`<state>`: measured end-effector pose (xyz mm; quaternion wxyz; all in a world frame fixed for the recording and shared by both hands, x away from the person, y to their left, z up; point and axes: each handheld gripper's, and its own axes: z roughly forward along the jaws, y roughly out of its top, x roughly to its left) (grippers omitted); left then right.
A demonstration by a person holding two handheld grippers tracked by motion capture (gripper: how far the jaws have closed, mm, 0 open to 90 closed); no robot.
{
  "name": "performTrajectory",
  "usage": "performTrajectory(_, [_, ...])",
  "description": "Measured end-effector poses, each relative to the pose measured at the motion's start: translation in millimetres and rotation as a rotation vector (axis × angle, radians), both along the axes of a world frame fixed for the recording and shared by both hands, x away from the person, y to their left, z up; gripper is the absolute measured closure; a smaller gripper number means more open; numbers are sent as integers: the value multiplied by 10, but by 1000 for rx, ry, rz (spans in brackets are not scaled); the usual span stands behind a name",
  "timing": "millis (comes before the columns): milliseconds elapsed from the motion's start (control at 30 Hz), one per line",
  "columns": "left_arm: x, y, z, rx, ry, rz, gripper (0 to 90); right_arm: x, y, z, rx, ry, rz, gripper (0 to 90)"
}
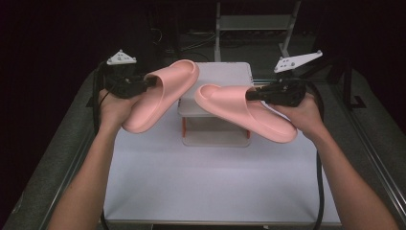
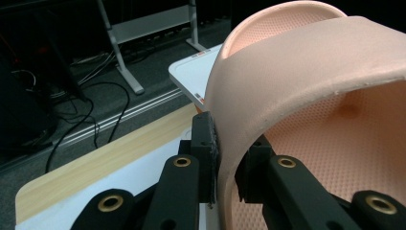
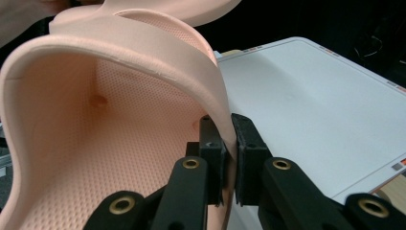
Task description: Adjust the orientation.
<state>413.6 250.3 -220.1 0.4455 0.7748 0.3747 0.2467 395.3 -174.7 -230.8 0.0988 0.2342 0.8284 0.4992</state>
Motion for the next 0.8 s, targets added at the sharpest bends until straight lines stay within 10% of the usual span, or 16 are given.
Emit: performTrajectory(800, [558,-98,202,-12,34,45,796,639,-23,433,-31,6,-38,839])
